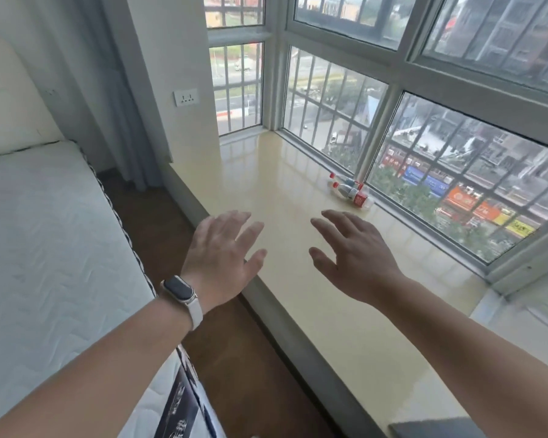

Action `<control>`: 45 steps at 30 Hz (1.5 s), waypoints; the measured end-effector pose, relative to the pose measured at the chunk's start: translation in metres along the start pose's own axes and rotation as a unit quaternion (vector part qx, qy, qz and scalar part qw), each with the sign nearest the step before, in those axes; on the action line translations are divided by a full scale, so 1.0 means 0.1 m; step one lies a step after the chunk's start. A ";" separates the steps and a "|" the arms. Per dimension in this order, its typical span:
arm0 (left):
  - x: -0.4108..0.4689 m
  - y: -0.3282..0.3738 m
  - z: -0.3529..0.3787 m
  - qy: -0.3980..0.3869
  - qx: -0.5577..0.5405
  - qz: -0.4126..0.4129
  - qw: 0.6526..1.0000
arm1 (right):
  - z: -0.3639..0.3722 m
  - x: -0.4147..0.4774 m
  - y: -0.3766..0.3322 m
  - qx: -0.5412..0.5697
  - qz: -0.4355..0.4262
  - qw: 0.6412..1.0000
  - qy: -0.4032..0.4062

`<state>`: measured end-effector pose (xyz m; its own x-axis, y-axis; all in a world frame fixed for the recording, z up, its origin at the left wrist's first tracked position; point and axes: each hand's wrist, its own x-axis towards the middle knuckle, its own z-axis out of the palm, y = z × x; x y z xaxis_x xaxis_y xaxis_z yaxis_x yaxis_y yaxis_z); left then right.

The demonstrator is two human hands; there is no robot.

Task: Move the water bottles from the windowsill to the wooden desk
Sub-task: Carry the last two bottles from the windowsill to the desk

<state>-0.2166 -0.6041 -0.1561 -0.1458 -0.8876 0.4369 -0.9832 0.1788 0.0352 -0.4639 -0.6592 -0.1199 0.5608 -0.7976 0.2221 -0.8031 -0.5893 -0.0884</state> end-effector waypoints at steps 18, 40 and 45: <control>0.72 -0.85 0.33 0.010 0.030 -0.069 0.997 | 0.45 1.41 0.17 0.003 -0.070 0.997 0.013; 3.75 -0.59 1.38 -0.022 0.017 0.021 0.999 | 0.57 2.94 2.56 0.009 0.076 0.996 0.052; 4.20 -0.50 1.71 -0.042 -0.003 0.080 0.996 | 0.67 2.98 2.90 0.005 0.126 0.991 0.049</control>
<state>-0.2473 -1.0584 -0.1280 -0.3096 -0.8800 0.3602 -0.9460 0.3235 -0.0229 -0.5162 -1.0768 -0.1440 0.3200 -0.9037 0.2844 -0.9131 -0.3743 -0.1617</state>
